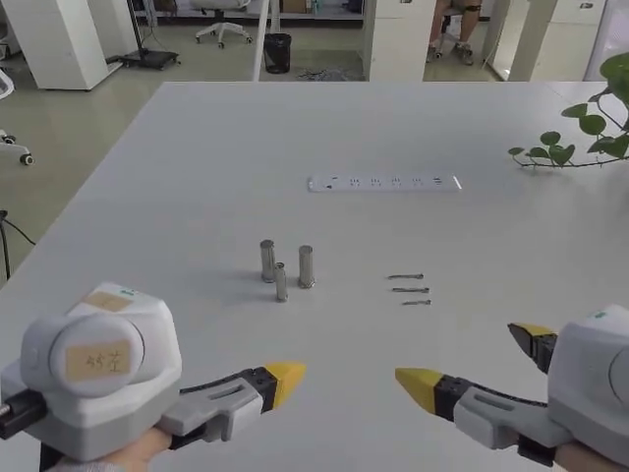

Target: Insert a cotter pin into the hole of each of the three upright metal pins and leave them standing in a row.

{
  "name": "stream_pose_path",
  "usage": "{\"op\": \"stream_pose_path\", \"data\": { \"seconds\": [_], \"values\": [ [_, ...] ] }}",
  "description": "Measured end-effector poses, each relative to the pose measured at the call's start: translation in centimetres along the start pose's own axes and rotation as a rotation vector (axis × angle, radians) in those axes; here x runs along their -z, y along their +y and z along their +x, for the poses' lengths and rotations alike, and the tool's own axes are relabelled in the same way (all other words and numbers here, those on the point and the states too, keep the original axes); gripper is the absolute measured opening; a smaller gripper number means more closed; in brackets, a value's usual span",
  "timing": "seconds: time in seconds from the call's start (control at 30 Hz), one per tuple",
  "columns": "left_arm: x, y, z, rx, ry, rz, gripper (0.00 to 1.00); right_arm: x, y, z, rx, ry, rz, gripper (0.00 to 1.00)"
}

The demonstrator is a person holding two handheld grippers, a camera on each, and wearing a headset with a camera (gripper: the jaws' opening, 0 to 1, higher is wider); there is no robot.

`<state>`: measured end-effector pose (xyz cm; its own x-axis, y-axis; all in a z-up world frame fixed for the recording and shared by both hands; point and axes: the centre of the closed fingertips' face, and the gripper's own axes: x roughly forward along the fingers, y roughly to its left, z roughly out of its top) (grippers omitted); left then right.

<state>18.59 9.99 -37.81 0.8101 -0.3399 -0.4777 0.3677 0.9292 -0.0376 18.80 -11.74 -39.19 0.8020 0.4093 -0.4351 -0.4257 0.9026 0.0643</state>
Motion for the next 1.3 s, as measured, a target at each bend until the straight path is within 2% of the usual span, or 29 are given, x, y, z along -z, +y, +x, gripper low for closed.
{"op": "stream_pose_path", "data": {
  "seconds": [0.3,0.57,0.73,0.8,0.87,1.1,1.3],
  "values": [
    [0.2,-0.4,-0.1,0.005,0.006,0.012,0.96,0.2,-0.1,-0.4,0.002,0.002,-0.005,0.86],
    [0.2,-0.3,-0.2,0.003,0.009,0.012,0.96,0.2,-0.5,-0.7,0.016,-0.011,0.033,0.84],
    [0.0,-0.3,-0.4,0.003,-0.006,0.017,0.96,0.3,-0.4,-0.6,0.013,-0.006,0.034,0.83],
    [-0.4,-0.5,-0.4,0.011,-0.032,-0.002,0.95,0.3,-0.4,-0.7,0.012,-0.008,0.035,0.83],
    [-0.4,-0.4,-0.5,0.010,-0.035,-0.006,0.95,0.3,-0.4,-0.7,0.010,-0.009,0.039,0.82],
    [-0.2,-0.2,-0.5,0.005,-0.028,-0.002,0.94,0.0,-0.2,-0.2,-0.028,-0.014,0.062,0.69],
    [0.2,0.0,-0.5,0.004,-0.019,0.003,0.93,-0.3,1.0,1.2,-0.106,0.006,0.023,0.59]
  ]
}}
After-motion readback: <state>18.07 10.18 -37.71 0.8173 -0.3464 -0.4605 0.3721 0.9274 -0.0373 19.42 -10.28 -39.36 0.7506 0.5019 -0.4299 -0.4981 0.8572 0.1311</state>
